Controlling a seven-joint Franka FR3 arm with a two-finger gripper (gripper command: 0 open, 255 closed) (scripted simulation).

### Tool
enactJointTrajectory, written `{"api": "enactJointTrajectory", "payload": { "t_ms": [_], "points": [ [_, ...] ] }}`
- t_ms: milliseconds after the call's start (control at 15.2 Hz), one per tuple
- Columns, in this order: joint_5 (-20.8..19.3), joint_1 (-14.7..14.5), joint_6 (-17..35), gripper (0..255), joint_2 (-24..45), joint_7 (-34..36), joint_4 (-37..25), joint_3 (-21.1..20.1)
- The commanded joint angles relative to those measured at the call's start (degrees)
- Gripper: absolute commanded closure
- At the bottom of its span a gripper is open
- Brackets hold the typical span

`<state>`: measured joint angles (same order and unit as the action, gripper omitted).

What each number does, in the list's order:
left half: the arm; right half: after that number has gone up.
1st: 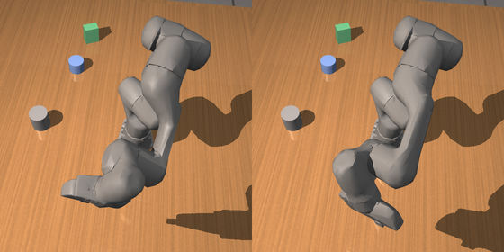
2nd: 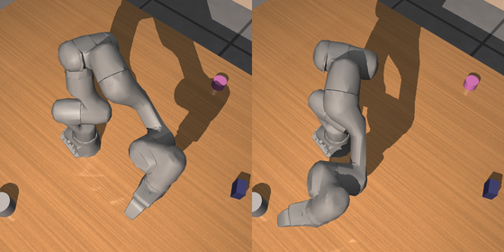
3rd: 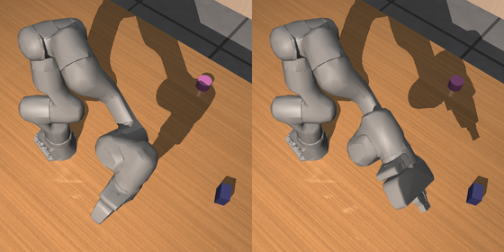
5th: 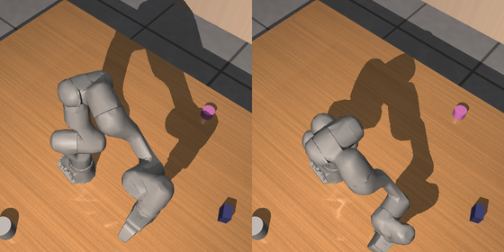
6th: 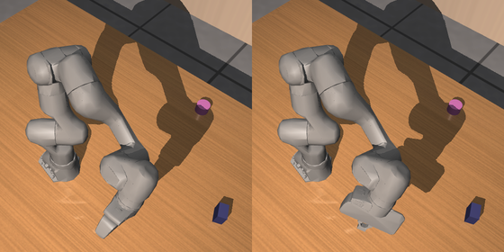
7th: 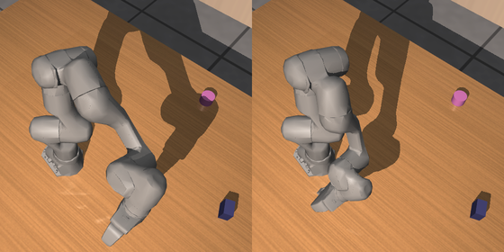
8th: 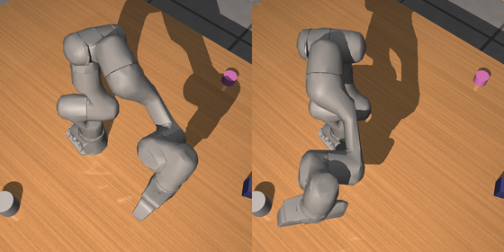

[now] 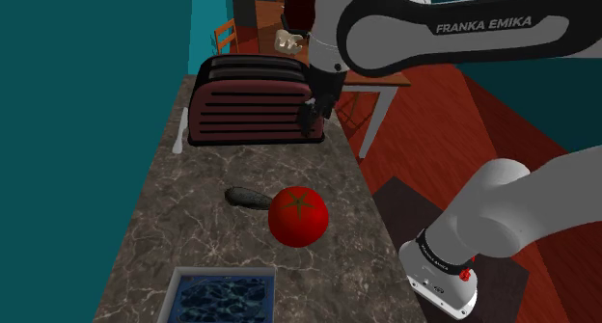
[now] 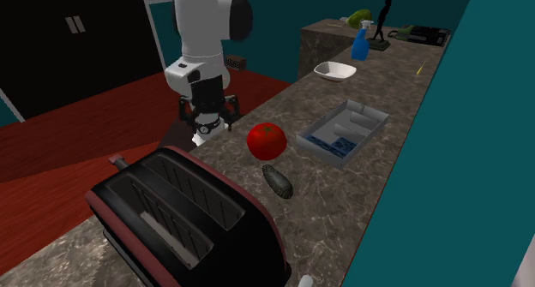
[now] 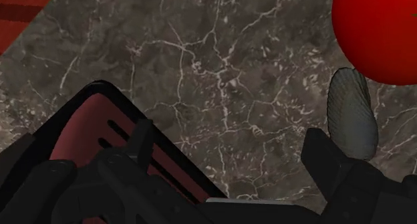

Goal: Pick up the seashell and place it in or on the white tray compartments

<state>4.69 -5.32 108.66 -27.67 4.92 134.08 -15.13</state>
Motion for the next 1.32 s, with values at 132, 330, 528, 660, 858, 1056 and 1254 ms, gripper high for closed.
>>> {"api": "enactJointTrajectory", "payload": {
  "t_ms": [132,330,528,660,858,1056,1254],
  "points": [
    [-0.8,-1.7,3.9,0,5.7,1.6,-1.3,-4.0],
    [-2.2,-2.7,6.5,0,10.6,3.2,-2.9,-7.0],
    [-4.3,-3.7,8.9,0,15.7,5.1,-4.8,-9.9],
    [-6.1,-4.4,10.2,0,19.3,6.6,-6.3,-11.7],
    [-9.5,-5.7,11.9,0,24.9,9.1,-8.8,-14.2],
    [-11.3,-6.2,13.8,0,27.5,10.3,-8.8,-14.7],
    [-12.2,-6.1,16.0,0,28.7,11.0,-7.5,-14.7]
  ]
}}
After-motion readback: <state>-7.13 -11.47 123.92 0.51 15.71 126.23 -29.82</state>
